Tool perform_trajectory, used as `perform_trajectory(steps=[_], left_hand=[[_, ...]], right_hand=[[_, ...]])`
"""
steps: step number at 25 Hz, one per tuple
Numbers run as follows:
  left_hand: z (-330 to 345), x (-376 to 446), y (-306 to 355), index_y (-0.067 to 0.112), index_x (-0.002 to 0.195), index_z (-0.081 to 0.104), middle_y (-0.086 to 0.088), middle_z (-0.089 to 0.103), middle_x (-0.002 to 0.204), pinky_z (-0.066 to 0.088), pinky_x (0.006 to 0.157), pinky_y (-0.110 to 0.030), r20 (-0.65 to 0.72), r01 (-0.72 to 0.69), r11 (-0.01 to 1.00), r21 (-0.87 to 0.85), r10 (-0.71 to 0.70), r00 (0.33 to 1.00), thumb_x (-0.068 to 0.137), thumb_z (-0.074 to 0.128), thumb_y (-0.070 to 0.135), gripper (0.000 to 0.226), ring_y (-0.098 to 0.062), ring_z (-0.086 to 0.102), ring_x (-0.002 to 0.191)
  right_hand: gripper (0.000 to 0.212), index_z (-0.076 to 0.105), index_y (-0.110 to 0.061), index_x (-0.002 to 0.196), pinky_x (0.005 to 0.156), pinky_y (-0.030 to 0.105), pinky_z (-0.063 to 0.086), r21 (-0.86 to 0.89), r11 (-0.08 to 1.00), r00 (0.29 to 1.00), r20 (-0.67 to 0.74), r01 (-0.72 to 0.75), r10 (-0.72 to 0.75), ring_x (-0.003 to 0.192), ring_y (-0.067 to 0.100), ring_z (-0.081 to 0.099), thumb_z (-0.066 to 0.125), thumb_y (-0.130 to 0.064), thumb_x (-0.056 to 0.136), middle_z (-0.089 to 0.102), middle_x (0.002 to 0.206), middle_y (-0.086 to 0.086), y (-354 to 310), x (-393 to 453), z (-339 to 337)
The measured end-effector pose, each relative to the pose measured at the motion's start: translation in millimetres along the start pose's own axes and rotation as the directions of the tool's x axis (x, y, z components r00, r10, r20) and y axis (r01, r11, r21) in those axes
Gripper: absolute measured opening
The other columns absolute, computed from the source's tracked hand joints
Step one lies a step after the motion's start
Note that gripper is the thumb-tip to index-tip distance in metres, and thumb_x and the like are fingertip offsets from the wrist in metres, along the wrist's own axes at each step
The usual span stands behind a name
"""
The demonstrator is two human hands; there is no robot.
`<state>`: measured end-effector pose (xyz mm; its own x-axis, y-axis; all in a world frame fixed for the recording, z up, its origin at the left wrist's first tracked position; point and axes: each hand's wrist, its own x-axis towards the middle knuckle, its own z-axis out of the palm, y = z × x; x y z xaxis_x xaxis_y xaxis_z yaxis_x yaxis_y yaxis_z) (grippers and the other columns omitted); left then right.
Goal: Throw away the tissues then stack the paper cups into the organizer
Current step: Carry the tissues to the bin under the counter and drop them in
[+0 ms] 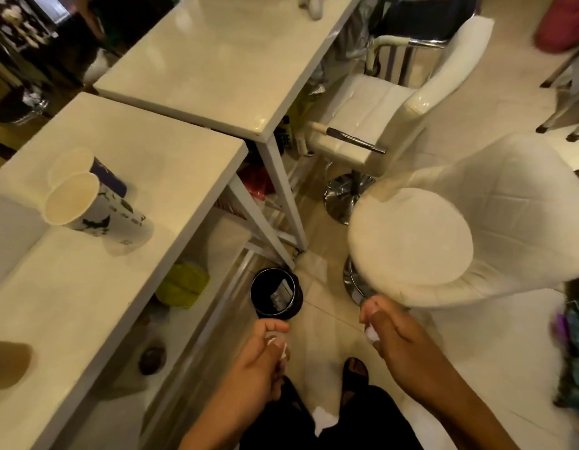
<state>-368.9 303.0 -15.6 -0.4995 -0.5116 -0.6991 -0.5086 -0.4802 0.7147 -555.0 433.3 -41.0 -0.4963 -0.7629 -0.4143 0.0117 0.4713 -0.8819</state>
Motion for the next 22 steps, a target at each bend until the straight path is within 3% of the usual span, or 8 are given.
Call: perform_trajectory(steps=[4,7,9,11,14,17,19,22], left_hand=[[-33,29,-12,0.023,0.125,0.058,-0.005,0.051,0.072,0.037,0.055,-0.029,0.008,0.021,0.999,-0.050,-0.020,1.000,0.103,0.045,0.002,0.033,-0.014,0.043,0.059],[-63,48,-13,0.034,0.130,0.055,-0.013,0.058,0.079,0.044,0.055,-0.030,0.037,0.041,0.991,-0.130,-0.037,0.999,0.097,0.058,0.002,0.046,-0.018,0.053,0.062],[-78,61,-12,0.033,0.125,0.058,-0.015,0.068,0.083,0.049,0.054,-0.027,0.027,0.040,0.991,-0.125,-0.037,0.999,0.089,0.068,0.012,0.043,-0.020,0.062,0.065],[-95,77,-14,0.021,0.121,0.061,-0.013,0.075,0.086,0.051,0.050,-0.027,0.004,0.001,0.996,-0.084,-0.001,1.000,0.095,0.059,0.014,0.027,-0.023,0.065,0.063],[-119,107,-32,0.013,0.108,0.067,-0.008,0.070,0.071,0.044,0.040,-0.023,0.001,-0.024,0.994,0.110,0.024,1.000,0.106,0.040,0.022,0.029,-0.017,0.054,0.044],[-141,141,-52,0.015,0.093,0.069,0.012,0.053,0.050,0.035,0.040,-0.012,-0.049,0.038,0.980,0.195,-0.029,0.998,0.106,0.039,0.027,0.035,-0.001,0.044,0.040],[-153,173,-70,0.013,0.092,0.069,0.008,0.044,0.048,0.031,0.041,-0.019,-0.083,0.134,0.981,0.142,-0.123,0.989,0.107,0.037,0.023,0.036,-0.006,0.038,0.041],[-173,224,-92,0.007,0.092,0.067,-0.008,0.040,0.060,0.029,0.040,-0.023,-0.136,0.198,0.977,-0.072,-0.207,0.969,0.103,0.036,0.013,0.033,-0.015,0.034,0.044]], right_hand=[[0.025,0.058,-0.038,0.097,0.067,0.026,0.049,-0.062,0.994,0.994,0.052,-0.093,0.096,0.068,-0.001,0.056,0.036,-0.030,0.105,0.063,0.079,-0.006,15,8,18],[0.022,0.062,-0.043,0.099,0.067,0.010,0.045,-0.065,0.995,0.997,0.013,-0.081,0.082,0.084,-0.005,0.061,0.044,-0.031,0.104,0.067,0.090,-0.011,15,23,41],[0.019,0.068,-0.040,0.098,0.069,0.007,0.045,-0.033,0.998,0.997,-0.061,-0.058,0.056,0.088,-0.002,0.063,0.052,-0.030,0.101,0.069,0.093,-0.020,12,39,57],[0.019,0.069,-0.037,0.096,0.071,0.008,0.047,-0.045,0.998,0.991,-0.127,-0.044,0.038,0.089,0.000,0.063,0.052,-0.029,0.100,0.070,0.090,-0.018,13,57,79],[0.021,0.068,-0.024,0.097,0.074,0.008,0.044,-0.150,0.988,0.981,-0.194,-0.023,-0.007,0.092,0.001,0.061,0.048,-0.018,0.102,0.067,0.089,-0.012,23,88,117],[0.021,0.063,-0.024,0.100,0.077,0.007,0.041,-0.178,0.982,0.975,-0.219,-0.065,0.025,0.095,-0.002,0.055,0.045,-0.014,0.103,0.061,0.100,-0.009,40,113,153],[0.024,0.060,-0.032,0.101,0.074,0.005,0.041,-0.098,0.987,0.970,-0.218,-0.130,0.107,0.093,-0.004,0.054,0.042,-0.017,0.103,0.058,0.103,-0.013,59,130,171],[0.034,0.058,-0.044,0.113,0.076,0.006,0.041,-0.025,0.979,0.965,-0.176,-0.204,0.196,0.098,-0.013,0.051,0.036,-0.019,0.103,0.054,0.105,-0.024,98,157,191]])
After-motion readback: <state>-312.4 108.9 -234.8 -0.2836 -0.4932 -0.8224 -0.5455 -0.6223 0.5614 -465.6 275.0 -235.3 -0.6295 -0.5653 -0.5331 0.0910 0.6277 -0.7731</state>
